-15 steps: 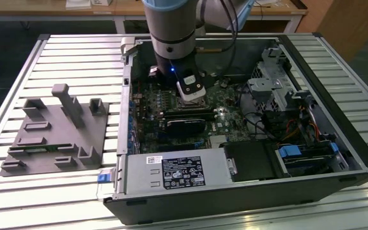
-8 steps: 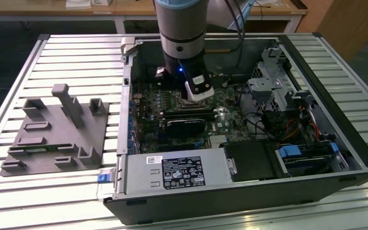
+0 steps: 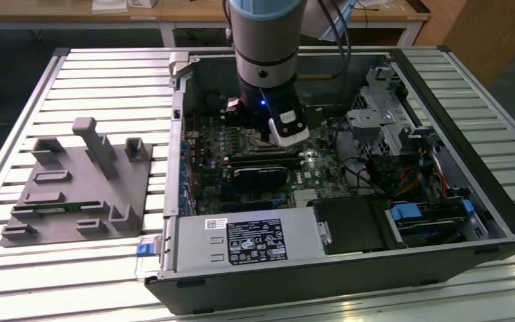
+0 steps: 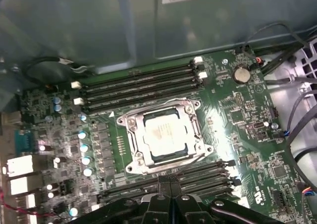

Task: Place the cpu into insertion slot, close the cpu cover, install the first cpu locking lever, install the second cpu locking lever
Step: 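Install the second cpu locking lever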

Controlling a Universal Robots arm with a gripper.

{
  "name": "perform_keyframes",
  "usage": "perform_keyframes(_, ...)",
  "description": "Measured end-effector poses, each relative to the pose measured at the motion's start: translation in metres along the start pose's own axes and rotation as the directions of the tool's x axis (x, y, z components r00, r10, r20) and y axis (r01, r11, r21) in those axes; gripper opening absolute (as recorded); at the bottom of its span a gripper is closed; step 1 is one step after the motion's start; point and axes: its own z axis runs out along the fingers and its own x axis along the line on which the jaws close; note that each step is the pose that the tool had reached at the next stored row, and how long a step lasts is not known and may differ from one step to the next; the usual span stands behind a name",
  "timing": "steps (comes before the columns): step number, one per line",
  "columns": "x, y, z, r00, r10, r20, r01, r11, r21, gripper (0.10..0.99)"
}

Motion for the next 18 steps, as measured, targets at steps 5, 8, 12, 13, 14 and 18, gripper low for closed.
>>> perform_keyframes(5, -0.0030, -0.0043, 0.0082, 1.0000, 0.001, -0.0011, -0.001, 1.0000, 0.000, 0.106)
perform_keyframes(8, -0.0030, -0.0058, 0.0120, 1.0000, 0.001, -0.0030, -0.001, 1.0000, -0.007, 0.106)
perform_keyframes(12, -0.0029, -0.0065, 0.0149, 0.9999, 0.005, -0.0111, -0.005, 0.9991, -0.042, 0.106)
perform_keyframes(13, -0.0029, -0.0068, 0.0157, 0.9999, 0.005, -0.0127, -0.006, 0.9988, -0.049, 0.106)
perform_keyframes(14, -0.0028, -0.0072, 0.0169, 0.9999, 0.006, -0.0133, -0.006, 0.9986, -0.052, 0.106)
perform_keyframes(18, -0.0025, -0.0092, 0.0212, 0.9999, 0.006, -0.0148, -0.007, 0.9983, -0.057, 0.106)
